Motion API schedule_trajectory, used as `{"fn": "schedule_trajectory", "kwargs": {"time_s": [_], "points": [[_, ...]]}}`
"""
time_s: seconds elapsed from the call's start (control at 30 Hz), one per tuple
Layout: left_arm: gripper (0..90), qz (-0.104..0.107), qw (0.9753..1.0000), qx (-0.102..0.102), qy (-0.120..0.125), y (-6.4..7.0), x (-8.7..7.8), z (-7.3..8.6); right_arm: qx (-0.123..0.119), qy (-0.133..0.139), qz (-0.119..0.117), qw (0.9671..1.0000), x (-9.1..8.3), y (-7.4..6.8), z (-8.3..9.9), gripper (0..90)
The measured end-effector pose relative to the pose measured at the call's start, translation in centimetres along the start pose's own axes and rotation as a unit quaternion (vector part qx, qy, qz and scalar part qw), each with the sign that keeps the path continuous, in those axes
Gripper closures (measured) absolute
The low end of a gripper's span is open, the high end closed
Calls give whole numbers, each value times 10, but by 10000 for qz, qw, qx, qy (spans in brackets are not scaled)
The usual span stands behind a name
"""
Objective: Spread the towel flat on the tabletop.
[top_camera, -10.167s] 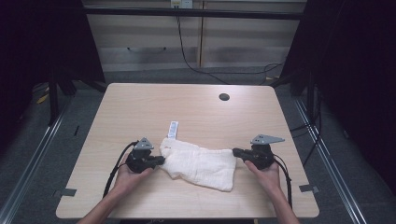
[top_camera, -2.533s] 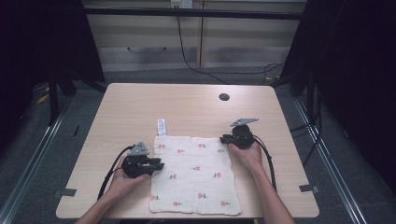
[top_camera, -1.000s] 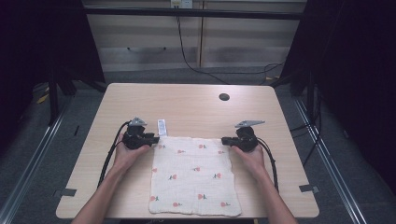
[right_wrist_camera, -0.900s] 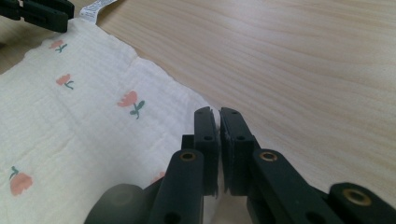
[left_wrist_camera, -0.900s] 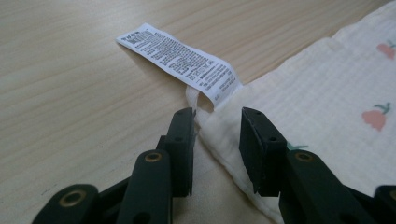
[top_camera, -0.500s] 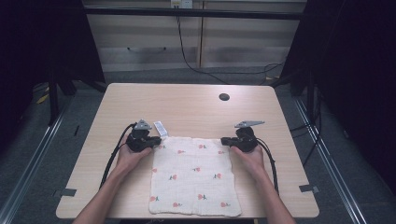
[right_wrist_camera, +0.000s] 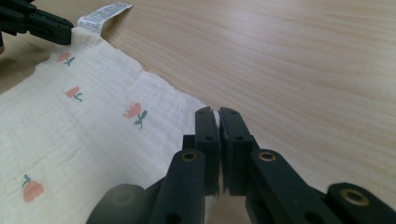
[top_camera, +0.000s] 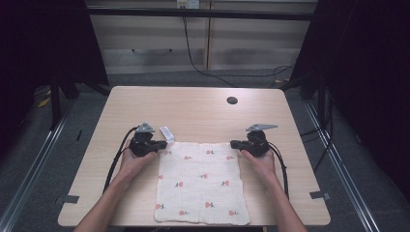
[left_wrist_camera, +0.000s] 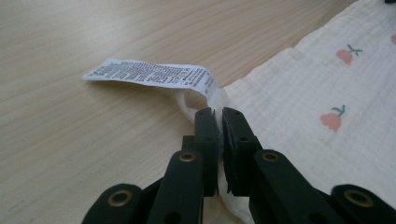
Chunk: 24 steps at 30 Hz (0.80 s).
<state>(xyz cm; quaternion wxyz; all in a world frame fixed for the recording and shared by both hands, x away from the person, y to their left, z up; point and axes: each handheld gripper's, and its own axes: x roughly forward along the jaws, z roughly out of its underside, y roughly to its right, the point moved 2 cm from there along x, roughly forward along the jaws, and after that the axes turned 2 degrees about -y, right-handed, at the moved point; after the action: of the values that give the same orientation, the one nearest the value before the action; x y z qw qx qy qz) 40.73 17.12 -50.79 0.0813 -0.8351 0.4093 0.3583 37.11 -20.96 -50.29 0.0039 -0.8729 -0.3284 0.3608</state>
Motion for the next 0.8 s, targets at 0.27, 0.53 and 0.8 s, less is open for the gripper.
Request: {"fn": "schedule_trajectory", "kwargs": {"time_s": [0.27, 0.53, 0.8], "points": [[856, 63, 9997, -26, 216, 0, -10, -6, -2, 186, -57, 9998, -8, -1, -4, 869], [859, 107, 9988, -8, 468, 6, -23, -14, -27, 352, -51, 9994, -16, -1, -11, 870], [859, 62, 9976, -19, 696, 8, -33, -24, -120, 541, -34, 9985, -23, -3, -22, 871]]}}
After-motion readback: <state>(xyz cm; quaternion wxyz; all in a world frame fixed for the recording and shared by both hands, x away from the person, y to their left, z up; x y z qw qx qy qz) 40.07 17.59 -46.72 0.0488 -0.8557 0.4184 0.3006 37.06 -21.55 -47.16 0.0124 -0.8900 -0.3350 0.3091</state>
